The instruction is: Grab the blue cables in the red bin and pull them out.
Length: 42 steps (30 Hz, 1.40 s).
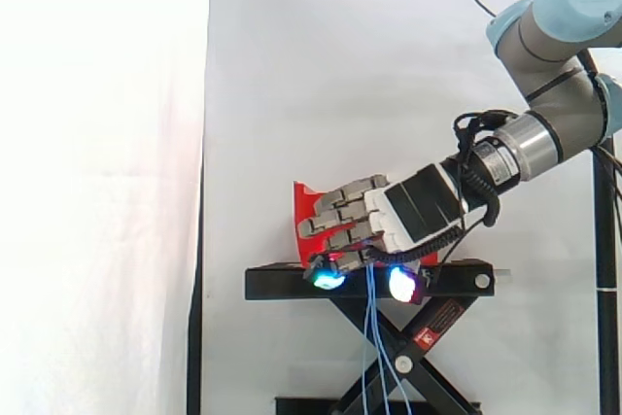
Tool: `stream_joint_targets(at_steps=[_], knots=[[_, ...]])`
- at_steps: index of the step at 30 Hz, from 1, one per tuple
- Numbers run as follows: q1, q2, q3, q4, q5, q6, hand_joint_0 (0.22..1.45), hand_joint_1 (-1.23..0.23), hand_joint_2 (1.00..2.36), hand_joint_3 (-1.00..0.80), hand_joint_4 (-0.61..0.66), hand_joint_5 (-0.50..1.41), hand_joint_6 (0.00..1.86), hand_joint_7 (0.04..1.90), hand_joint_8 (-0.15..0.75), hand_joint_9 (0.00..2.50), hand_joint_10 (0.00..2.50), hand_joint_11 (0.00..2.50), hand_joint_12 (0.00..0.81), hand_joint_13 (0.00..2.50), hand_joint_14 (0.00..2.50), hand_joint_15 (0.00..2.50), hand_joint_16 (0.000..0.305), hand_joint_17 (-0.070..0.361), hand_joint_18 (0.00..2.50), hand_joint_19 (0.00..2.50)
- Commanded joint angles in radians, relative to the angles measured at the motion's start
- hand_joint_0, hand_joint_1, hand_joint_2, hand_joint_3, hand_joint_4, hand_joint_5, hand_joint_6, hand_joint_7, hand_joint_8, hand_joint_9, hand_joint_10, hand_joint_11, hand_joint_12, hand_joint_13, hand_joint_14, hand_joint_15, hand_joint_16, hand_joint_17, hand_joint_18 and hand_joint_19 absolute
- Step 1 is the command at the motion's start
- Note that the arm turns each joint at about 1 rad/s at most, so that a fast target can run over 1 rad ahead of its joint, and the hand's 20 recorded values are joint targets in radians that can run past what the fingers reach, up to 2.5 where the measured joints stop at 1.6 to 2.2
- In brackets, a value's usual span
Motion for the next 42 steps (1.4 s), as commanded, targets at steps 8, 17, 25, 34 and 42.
stream_joint_targets(at_steps=[8,17,25,34,42], knots=[[-0.002,0.0,-0.014,0.038,0.0,-0.015,0.77,-0.75,1.0,-1.0,0.34,0.77,0.01,0.61,0.281,0.7,0.02,0.52,0.323,0.35,0.01,0.44,0.043,0.096,0.33,0.66],[-0.005,0.0,-0.015,0.041,0.0,-0.047,0.77,-0.75,1.0,-1.0,0.34,0.78,0.01,0.61,0.281,0.7,0.02,0.53,0.324,0.35,0.01,0.43,0.043,0.096,0.33,0.66],[-0.009,0.0,-0.031,0.064,-0.003,-0.084,0.77,-0.75,1.0,-1.0,0.33,0.82,0.01,0.65,0.279,0.71,0.02,0.53,0.323,0.36,0.01,0.43,0.043,0.096,0.33,0.66],[-0.009,0.0,-0.029,0.069,-0.008,-0.089,0.79,-0.76,1.0,-1.0,0.29,0.9,0.0,0.72,0.279,0.74,0.02,0.53,0.317,0.37,0.02,0.43,0.042,0.094,0.35,0.66],[-0.01,0.0,-0.02,0.066,-0.008,-0.095,0.8,-0.78,1.0,-1.0,0.28,0.91,0.0,0.74,0.275,0.75,0.02,0.53,0.313,0.38,0.02,0.44,0.041,0.093,0.35,0.66]])
